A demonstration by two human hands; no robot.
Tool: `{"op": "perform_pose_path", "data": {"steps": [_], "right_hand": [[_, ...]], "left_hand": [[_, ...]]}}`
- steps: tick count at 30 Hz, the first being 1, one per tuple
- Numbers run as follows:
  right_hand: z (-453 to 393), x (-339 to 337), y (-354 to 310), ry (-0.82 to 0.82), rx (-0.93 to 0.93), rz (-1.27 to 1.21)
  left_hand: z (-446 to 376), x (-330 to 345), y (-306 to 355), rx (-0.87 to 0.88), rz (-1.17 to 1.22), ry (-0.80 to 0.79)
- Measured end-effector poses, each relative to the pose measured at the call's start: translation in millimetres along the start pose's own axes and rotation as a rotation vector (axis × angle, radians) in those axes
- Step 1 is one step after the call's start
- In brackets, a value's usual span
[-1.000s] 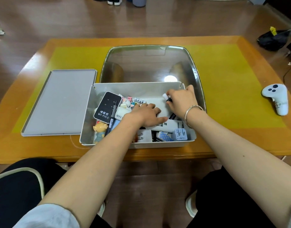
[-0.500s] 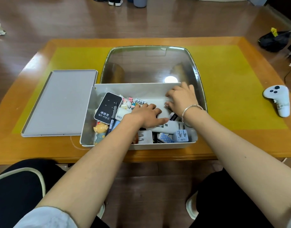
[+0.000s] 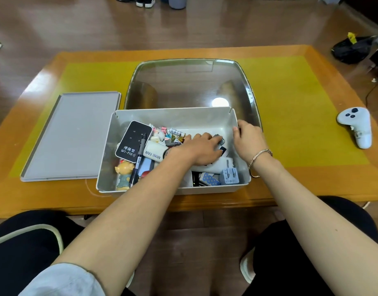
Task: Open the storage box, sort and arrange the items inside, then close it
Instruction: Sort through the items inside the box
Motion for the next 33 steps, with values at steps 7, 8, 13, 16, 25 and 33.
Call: {"op": "perform_pose_path", "data": {"steps": [7, 8, 13, 16, 25, 33], "right_hand": [[-1, -3, 0, 0.038, -0.017, 0.015], [0, -2, 0, 0.038, -0.016, 0.018], [2, -1, -1, 0.032, 0.004, 0.0], [3, -2, -1, 0.035, 0.006, 0.002], [4, -4, -1, 0.037, 0.027, 0.005], [5, -4, -2, 0.042, 0.042, 0.009]], "left_hand": [[-13, 7, 9, 0.046, 0.027, -0.024], [-13, 8, 10, 0.047, 0.034, -0.031], [-9, 0, 17, 0.047, 0.068, 0.05], [-6, 1, 17, 0.047, 0.043, 0.037], [-15, 15, 14, 0.029, 0.005, -0.047], [-8, 1, 11, 0.01, -0.031, 0.06]]}}
Point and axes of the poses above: each hand's wrist, its own z-axis away from the middle knuckle, its own x-axis out of the palm, y = z × x, the point moved 9 cm from there along -z, towards the middle knuckle, and after that the axes turned 2 degrees about x, right-handed, at the moved point
